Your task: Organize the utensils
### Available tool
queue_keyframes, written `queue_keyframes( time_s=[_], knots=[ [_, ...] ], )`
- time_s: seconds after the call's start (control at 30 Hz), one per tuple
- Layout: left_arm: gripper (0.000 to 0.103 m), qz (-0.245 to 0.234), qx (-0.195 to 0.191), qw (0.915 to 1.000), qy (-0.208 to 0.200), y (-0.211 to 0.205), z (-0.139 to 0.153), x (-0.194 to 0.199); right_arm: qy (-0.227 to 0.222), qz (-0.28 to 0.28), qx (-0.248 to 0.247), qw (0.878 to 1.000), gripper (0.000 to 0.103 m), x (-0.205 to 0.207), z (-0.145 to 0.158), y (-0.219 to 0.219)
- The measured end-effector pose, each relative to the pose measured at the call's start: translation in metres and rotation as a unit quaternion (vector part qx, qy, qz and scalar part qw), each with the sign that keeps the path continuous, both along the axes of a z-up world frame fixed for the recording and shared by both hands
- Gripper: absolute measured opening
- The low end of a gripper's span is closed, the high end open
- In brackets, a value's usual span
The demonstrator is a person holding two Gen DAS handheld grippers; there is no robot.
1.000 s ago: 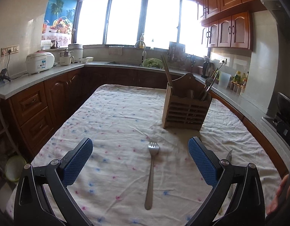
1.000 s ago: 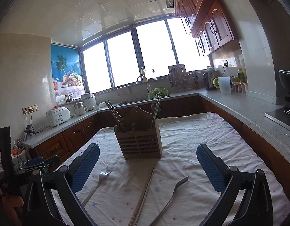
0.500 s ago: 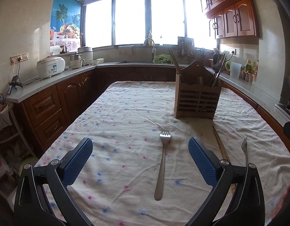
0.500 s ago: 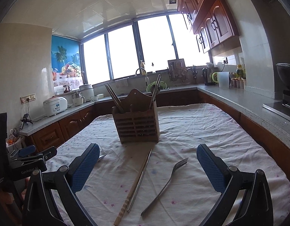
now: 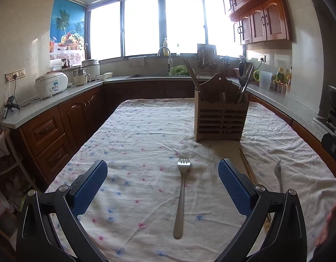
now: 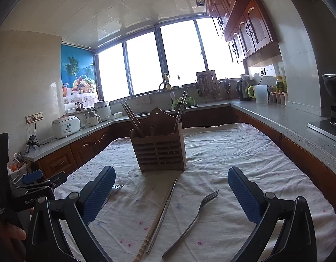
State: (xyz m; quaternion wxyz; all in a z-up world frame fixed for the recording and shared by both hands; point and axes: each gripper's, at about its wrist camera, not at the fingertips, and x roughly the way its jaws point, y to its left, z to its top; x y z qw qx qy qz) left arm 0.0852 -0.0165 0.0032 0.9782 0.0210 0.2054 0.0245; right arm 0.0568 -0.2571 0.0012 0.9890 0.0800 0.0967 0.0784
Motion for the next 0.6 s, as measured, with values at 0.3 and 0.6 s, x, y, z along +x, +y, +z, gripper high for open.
queue_keyframes(
  time_s=[0.3, 0.6],
  knots=[
    [0.103, 0.007, -0.003, 0.9999, -0.010, -0.001, 0.000, -0.010, 0.006, 0.011, -0.017, 1.000, 0.103, -0.003, -0.009, 0.012],
    [0.103, -0.001, -0.009, 0.9997, -0.023, 0.003, 0.001, -0.017, 0.008, 0.011, -0.020, 1.000, 0.103, -0.004, -0.013, 0.012]
  ],
)
